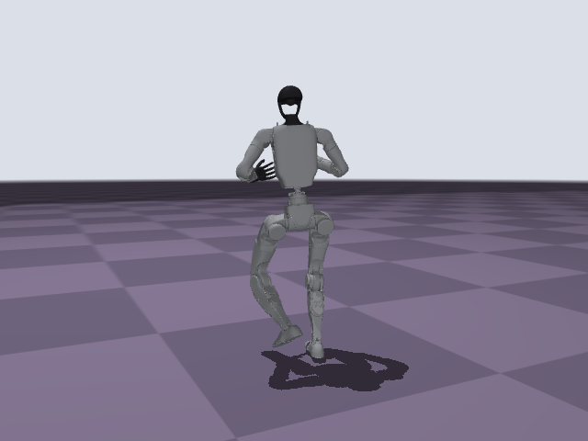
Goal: Dance
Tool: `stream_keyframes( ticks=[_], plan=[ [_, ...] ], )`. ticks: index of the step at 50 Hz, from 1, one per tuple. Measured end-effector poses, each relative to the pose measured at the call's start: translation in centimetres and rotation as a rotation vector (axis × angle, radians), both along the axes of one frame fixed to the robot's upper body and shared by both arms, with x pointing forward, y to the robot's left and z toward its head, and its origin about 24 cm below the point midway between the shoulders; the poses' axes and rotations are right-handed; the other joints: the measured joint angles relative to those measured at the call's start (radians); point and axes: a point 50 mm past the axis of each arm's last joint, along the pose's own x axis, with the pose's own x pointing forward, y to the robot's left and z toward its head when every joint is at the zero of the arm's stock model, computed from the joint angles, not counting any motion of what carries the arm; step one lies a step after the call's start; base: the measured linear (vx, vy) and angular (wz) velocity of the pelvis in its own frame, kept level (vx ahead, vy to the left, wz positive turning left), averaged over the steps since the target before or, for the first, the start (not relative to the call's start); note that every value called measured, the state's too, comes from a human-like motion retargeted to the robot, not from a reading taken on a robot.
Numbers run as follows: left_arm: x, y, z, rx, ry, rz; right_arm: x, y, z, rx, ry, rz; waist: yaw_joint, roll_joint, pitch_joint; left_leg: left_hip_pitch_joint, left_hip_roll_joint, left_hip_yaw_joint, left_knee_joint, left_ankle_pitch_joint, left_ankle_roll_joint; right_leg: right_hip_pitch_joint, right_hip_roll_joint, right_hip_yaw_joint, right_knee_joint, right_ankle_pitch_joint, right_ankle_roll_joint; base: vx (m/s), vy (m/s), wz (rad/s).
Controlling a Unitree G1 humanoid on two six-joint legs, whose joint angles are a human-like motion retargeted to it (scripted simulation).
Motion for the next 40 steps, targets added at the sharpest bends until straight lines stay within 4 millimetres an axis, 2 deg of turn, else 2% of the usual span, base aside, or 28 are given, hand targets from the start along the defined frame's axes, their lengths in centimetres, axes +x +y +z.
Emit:
stream_keyframes(
  ticks=[3,8,10,12,15,17,20,22,25,29,32,34,37,40],
  plan=[
    [1.6,-0.1,1.7,0.018,-0.135,0.065,0.5,-0.8,-2.0,-0.068,0.052,-0.061,-0.022,-0.007,0.021,0.106,-0.106,0.005,-0.187,0.000,-0.024,0.040,-0.050,-0.038,0.023,-0.004,0.007,0.19,0.03,1.09],
    [4.0,-2.7,6.2,-0.174,-0.348,0.091,0.2,-2.6,-5.6,-0.121,0.202,-0.147,-0.140,-0.033,0.013,0.304,-0.318,-0.010,-0.610,0.019,-0.042,-0.095,-0.200,-0.072,0.248,0.084,0.046,0.17,0.06,1.07],
    [4.4,-3.5,7.5,-0.240,-0.391,0.083,-0.1,-3.3,-6.1,-0.097,0.251,-0.168,-0.183,-0.032,0.012,0.355,-0.360,-0.048,-0.713,0.067,-0.068,-0.165,-0.190,-0.045,0.232,0.114,0.072,0.17,0.03,0.87],
    [4.5,-3.8,7.7,-0.289,-0.383,0.091,-0.4,-3.7,-6.2,-0.052,0.287,-0.187,-0.191,-0.012,0.019,0.356,-0.347,-0.095,-0.686,0.142,-0.110,-0.199,-0.118,-0.015,0.116,0.188,0.107,0.14,0.01,0.58],
    [4.5,-3.8,6.9,-0.328,-0.312,0.128,-0.7,-3.9,-5.2,0.020,0.294,-0.196,-0.159,0.032,0.045,0.300,-0.284,-0.167,-0.466,0.181,-0.157,-0.191,0.011,0.026,-0.030,0.298,0.137,0.11,0.00,0.38],
    [4.3,-3.4,5.6,-0.320,-0.250,0.165,-0.8,-3.7,-4.2,0.045,0.262,-0.188,-0.121,0.046,0.058,0.268,-0.251,-0.195,-0.286,0.191,-0.185,-0.181,0.052,0.034,0.008,0.255,0.106,0.11,0.00,0.22],
    [3.9,-2.6,3.5,-0.269,-0.158,0.219,-0.6,-3.0,-2.1,0.049,0.160,-0.157,-0.064,0.064,0.086,0.218,-0.198,-0.232,-0.047,0.218,-0.224,-0.154,0.088,0.031,0.069,0.132,0.036,0.08,0.01,0.11],
    [3.9,-1.7,2.2,-0.227,-0.108,0.249,-0.1,-2.2,-0.4,0.049,0.075,-0.117,-0.036,0.064,0.111,0.183,-0.175,-0.251,0.038,0.247,-0.239,-0.124,0.096,0.034,0.051,0.111,0.023,0.00,0.00,0.00],
    [3.0,-0.7,0.2,-0.165,-0.032,0.266,-0.1,-1.1,1.2,0.052,-0.012,-0.061,0.010,0.060,0.111,0.139,-0.148,-0.266,0.080,0.273,-0.242,-0.081,0.103,0.042,-0.039,0.159,0.033,-0.03,0.04,-0.06],
    [2.1,-0.3,-0.5,-0.089,-0.006,0.244,-0.5,-0.6,2.0,0.052,-0.072,-0.039,0.053,0.058,0.088,0.131,-0.151,-0.288,0.022,0.283,-0.249,-0.035,0.107,0.057,-0.191,0.284,0.073,-0.14,0.10,-0.13],
    [2.2,-0.7,0.2,-0.051,-0.040,0.215,-0.5,-0.7,1.9,0.043,-0.094,-0.079,0.061,0.057,0.073,0.156,-0.173,-0.294,-0.055,0.231,-0.229,-0.053,0.105,0.072,-0.227,0.354,0.107,-0.27,0.14,-0.11],
    [2.7,-1.2,1.0,-0.045,-0.086,0.200,-0.3,-1.0,1.5,0.041,-0.094,-0.128,0.052,0.053,0.068,0.180,-0.191,-0.285,-0.119,0.148,-0.189,-0.100,0.096,0.076,-0.197,0.368,0.126,-0.36,0.15,-0.04],
    [3.9,-2.1,2.9,-0.052,-0.179,0.181,0.1,-1.5,0.8,0.044,-0.076,-0.209,0.023,0.034,0.069,0.215,-0.228,-0.249,-0.243,-0.035,-0.095,-0.198,0.059,0.083,-0.121,0.359,0.152,-0.46,0.16,0.01],
    [5.4,-3.0,5.3,-0.039,-0.305,0.154,0.8,-1.9,0.1,0.048,-0.065,-0.287,-0.011,-0.013,0.086,0.223,-0.286,-0.191,-0.384,-0.217,0.016,-0.297,-0.010,0.090,-0.062,0.325,0.180,-0.57,0.15,-0.09]
  ],
)
